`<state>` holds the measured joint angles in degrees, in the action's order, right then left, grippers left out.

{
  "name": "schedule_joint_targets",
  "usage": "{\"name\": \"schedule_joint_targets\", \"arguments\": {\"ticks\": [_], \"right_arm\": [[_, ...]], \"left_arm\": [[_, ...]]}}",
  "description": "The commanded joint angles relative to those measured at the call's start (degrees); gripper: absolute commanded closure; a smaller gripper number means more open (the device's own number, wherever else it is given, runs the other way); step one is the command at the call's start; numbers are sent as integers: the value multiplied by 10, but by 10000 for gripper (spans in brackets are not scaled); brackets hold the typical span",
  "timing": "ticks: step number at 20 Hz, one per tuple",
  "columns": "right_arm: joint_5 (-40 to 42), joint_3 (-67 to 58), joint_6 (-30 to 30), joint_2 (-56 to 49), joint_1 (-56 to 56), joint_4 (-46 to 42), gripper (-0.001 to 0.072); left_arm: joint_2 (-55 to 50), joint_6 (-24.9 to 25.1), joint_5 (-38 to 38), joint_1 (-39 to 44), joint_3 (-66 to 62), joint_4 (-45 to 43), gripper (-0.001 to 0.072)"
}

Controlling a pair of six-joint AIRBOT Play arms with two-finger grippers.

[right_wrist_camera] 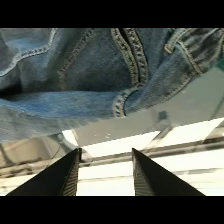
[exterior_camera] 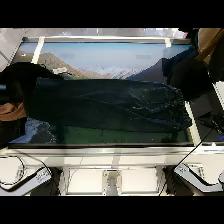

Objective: Fold the clothes and pants, and hang the long-sleeved shirts on hangers.

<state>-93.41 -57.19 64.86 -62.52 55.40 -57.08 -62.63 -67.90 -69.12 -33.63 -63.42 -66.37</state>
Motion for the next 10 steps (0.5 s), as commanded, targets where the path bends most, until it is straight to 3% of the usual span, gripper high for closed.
{"name": "schedule_joint_targets", "arguments": {"ticks": [1, 5, 9, 10], "right_arm": [[0, -2, -16, 0, 0, -43, 351], [4, -2, -31, 0, 1, -82, 352], [32, -2, -28, 0, 0, -85, 351], [32, -2, -28, 0, 0, -77, 351]], "left_arm": [[114, 2, 13, -96, 184, -100, 695], [143, 24, 41, -264, 254, -112, 695], [117, 43, 62, -275, 254, -86, 693], [109, 43, 61, -264, 254, -66, 580]]}}
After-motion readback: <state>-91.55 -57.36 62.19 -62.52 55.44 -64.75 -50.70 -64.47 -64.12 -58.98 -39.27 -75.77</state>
